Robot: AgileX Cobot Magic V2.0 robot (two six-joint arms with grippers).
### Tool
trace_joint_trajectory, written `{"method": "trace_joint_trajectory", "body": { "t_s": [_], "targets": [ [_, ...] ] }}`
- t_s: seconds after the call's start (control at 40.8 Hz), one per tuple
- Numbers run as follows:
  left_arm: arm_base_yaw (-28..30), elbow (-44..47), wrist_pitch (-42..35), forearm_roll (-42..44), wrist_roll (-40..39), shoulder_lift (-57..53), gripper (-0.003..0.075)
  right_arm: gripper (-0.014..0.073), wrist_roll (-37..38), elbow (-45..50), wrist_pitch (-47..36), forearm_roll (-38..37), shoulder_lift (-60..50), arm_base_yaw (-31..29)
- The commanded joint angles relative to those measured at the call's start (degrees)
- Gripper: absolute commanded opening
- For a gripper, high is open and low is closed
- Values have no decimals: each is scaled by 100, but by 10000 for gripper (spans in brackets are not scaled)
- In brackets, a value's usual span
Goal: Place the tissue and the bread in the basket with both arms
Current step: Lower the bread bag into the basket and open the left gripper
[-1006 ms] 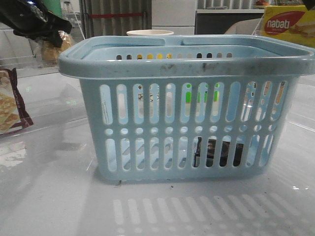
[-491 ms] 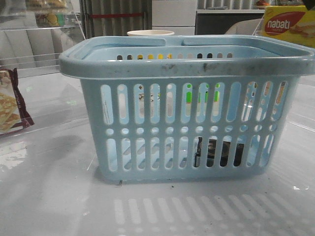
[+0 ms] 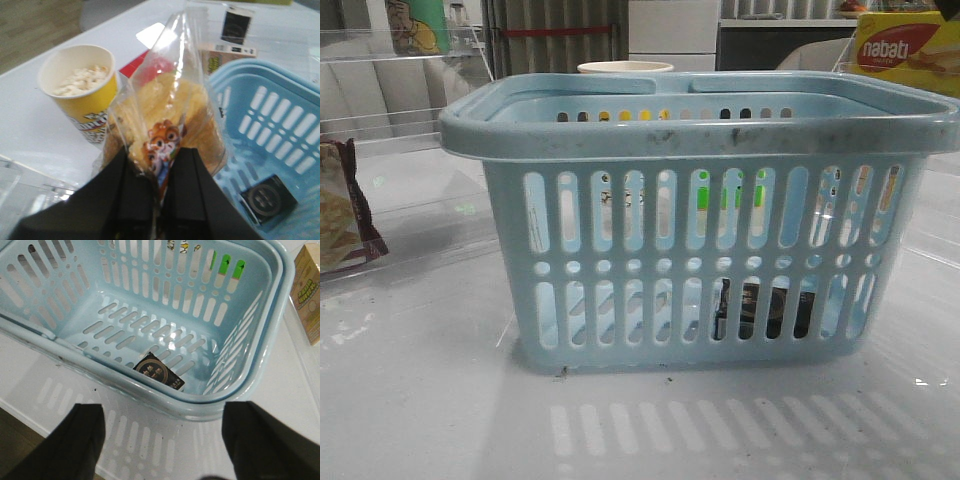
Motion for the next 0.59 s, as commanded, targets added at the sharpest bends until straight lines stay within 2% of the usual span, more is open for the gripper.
{"method": "trace_joint_trajectory", "body": {
  "t_s": [0.0,0.147,0.294,0.393,0.515,0.564],
  "targets": [
    [-363,153,-647,-141,41,-258,91,592,-52,-164,-345,24,-41,-5],
    [-662,640,-1118,-141,41,-258,91,592,-52,-164,-345,24,-41,-5],
    [-688,922,-1280,-141,41,-258,108,592,-52,-164,-345,24,-41,-5],
    [-688,982,-1280,-141,41,-247,223,592,-52,-164,-345,24,-41,-5],
    [-688,991,-1418,-300,41,-247,459,592,-52,-164,-345,24,-41,-5],
    [-688,991,-1463,-300,41,-247,518,592,-52,-164,-345,24,-41,-5]
  ]
}}
